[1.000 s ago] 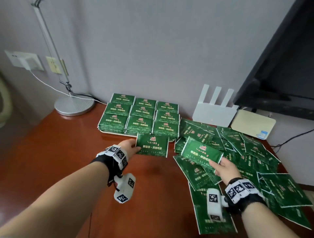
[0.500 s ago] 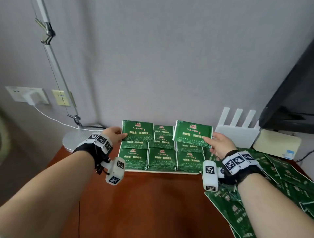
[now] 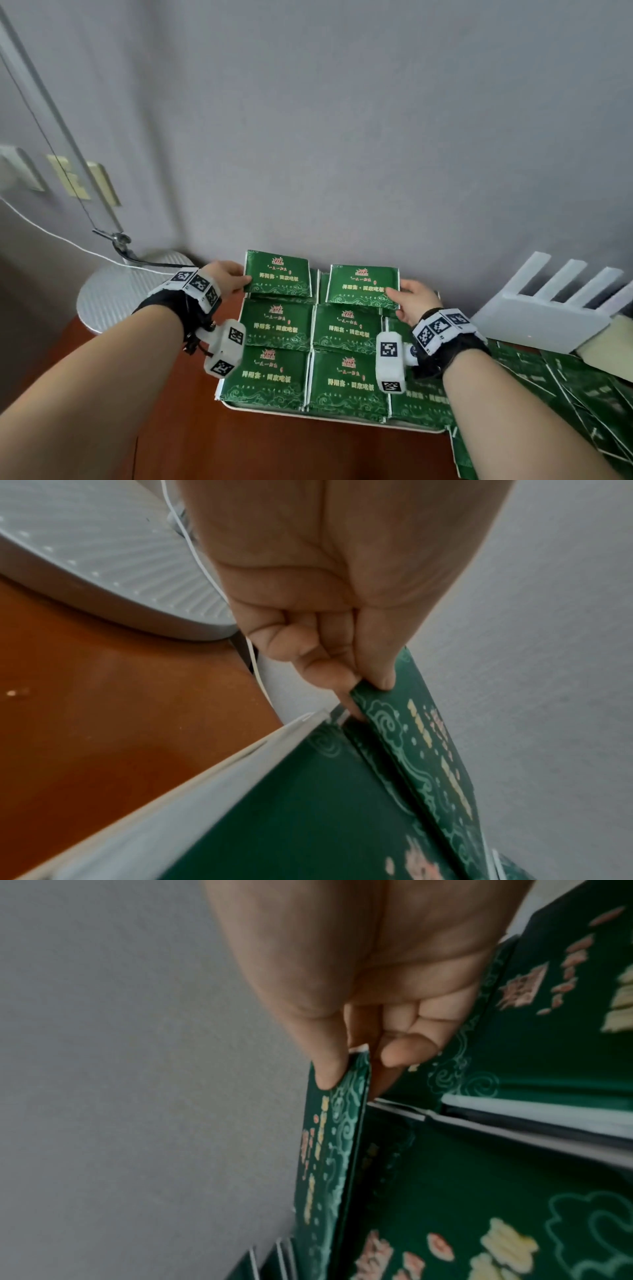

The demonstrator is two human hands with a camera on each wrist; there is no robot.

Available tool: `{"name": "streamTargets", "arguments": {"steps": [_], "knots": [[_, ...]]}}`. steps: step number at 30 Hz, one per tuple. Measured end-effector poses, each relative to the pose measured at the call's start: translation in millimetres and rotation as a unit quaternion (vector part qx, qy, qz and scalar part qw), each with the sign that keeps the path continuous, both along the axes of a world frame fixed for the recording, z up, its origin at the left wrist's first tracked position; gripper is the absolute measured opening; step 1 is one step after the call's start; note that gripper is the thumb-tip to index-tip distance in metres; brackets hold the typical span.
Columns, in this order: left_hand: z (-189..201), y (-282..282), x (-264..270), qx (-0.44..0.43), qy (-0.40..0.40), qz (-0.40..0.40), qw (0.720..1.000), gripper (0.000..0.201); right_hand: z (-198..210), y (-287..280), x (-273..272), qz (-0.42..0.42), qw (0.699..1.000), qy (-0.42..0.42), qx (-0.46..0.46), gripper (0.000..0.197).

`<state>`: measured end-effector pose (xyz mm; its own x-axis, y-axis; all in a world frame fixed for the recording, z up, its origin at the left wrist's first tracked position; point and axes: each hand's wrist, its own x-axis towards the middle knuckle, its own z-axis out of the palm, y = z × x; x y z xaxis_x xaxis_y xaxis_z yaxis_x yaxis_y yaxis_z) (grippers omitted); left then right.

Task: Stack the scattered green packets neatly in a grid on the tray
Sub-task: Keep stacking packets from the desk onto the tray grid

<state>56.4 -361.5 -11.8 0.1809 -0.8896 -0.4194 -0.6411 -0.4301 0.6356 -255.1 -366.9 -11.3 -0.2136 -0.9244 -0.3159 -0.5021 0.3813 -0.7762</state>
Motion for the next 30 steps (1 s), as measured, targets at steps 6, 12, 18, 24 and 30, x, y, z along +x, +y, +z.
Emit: {"name": "streamTargets", "arguments": {"steps": [6, 12, 18, 24, 30], "knots": [[-18.0, -17.6, 5.4, 0.01, 0.017, -0.002, 1.0, 0.027, -20.8, -21.3, 6.8, 0.034, 0.993, 0.114, 0.017, 0.042], [-23.4, -19.1, 5.4, 0.006, 0.013, 0.001, 1.0, 0.025, -34.7, -25.3, 6.3, 0.022, 0.992, 0.123, 0.01, 0.026], [-22.5, -20.7, 3.7, -0.005, -0.033, -0.009, 0.999, 0.027, -37.9, -22.6, 5.3, 0.01, 0.991, 0.132, 0.002, 0.024], [-15.2, -15.3, -1.7, -0.025, -0.076, -0.006, 0.997, 0.031, -27.5, -15.3, -1.6, 0.015, 0.99, 0.141, -0.003, 0.023], [11.1, 10.7, -11.4, -0.036, -0.098, -0.022, 0.994, 0.056, 10.5, 26.2, -22.2, 0.061, 0.981, 0.184, -0.008, 0.036]]}}
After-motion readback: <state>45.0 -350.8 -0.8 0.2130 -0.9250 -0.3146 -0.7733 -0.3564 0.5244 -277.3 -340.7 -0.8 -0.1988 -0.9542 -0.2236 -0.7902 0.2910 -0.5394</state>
